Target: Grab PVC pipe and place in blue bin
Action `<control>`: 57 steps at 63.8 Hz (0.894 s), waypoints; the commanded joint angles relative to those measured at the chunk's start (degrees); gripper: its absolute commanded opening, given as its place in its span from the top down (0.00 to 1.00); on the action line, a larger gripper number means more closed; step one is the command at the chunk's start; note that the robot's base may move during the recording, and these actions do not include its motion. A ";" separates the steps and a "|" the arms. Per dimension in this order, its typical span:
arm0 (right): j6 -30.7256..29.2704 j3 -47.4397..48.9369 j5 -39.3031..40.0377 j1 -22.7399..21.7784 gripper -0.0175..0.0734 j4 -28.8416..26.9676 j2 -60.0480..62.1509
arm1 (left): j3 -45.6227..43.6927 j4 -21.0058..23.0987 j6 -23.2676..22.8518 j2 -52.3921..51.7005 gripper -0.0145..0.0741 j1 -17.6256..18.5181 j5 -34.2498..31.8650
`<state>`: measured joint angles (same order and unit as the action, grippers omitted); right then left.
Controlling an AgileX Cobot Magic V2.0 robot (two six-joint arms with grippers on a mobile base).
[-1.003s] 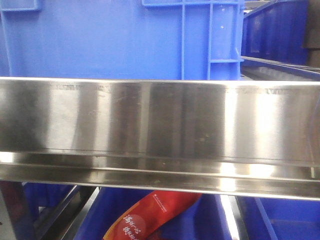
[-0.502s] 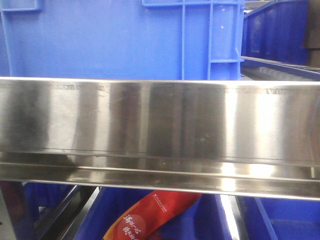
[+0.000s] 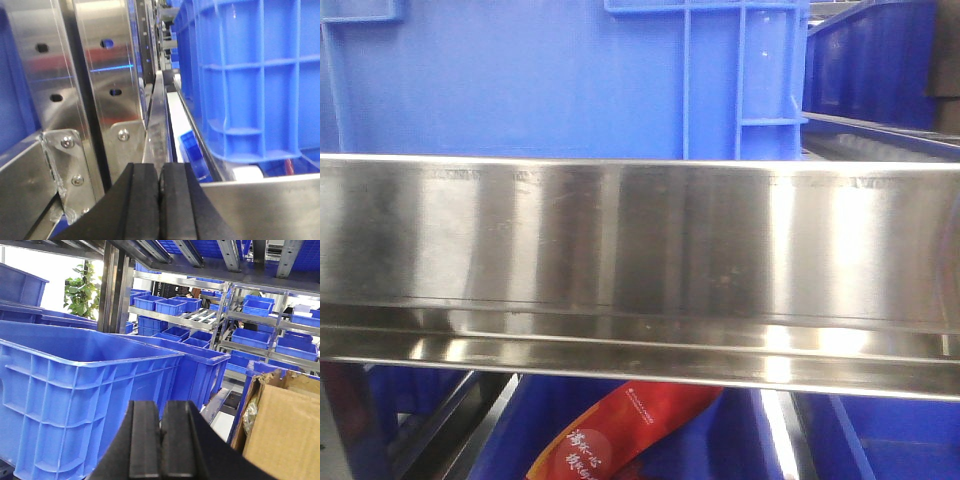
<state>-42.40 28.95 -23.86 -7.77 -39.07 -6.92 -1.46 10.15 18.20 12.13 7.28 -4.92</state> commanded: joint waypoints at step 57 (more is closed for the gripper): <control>-0.07 -0.03 1.17 -0.19 0.99 0.22 0.25 | 1.46 -12.43 -8.46 -0.25 0.96 -1.64 -0.68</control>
<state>-42.40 28.95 -23.86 -7.77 -39.07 -6.92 -0.17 -1.95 10.29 12.13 6.73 -4.82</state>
